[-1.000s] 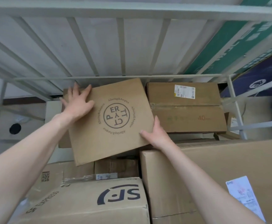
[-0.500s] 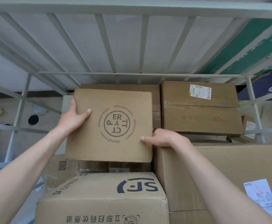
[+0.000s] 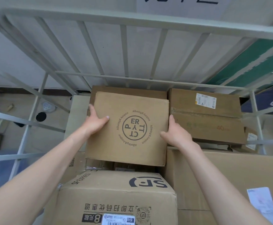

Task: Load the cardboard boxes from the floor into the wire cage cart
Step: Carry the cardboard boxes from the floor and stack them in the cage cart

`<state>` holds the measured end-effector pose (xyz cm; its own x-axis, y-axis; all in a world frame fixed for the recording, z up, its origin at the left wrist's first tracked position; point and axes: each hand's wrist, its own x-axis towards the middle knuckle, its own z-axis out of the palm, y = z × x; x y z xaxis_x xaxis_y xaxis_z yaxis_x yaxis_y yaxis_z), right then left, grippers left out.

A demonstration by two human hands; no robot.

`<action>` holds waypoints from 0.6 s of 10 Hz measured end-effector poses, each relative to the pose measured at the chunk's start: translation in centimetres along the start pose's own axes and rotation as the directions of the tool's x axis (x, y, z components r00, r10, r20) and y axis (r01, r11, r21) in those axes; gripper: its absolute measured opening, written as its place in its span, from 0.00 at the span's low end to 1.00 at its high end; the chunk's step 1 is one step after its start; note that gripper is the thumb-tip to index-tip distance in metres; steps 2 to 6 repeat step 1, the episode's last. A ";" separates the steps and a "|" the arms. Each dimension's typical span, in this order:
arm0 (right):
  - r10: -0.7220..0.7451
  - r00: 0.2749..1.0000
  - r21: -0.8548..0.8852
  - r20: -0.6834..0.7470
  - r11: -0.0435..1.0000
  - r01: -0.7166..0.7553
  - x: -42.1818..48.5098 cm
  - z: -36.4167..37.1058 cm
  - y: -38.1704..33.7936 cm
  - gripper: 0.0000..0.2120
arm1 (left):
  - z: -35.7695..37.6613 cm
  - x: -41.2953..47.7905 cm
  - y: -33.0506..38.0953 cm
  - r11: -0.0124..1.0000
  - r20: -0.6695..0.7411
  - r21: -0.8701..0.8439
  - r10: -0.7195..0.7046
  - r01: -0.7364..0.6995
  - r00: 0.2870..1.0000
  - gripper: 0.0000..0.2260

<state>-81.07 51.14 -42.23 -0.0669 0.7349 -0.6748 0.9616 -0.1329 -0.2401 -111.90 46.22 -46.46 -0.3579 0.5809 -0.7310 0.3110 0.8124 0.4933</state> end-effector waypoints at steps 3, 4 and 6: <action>-0.123 0.982 0.116 -0.143 0.983 0.140 -5.3 -0.7 -0.1 0.35 | 0.8 -5.3 -0.3 0.999 -0.072 0.045 -0.012 0.015 0.997 0.41; -0.123 0.982 0.116 -0.143 0.983 0.140 -5.3 -0.7 -0.1 0.35 | 0.8 -5.3 -0.3 0.999 -0.072 0.045 -0.012 0.015 0.997 0.41; -0.123 0.982 0.116 -0.143 0.983 0.140 -5.3 -0.7 -0.1 0.35 | 0.8 -5.3 -0.3 0.999 -0.072 0.045 -0.012 0.015 0.997 0.41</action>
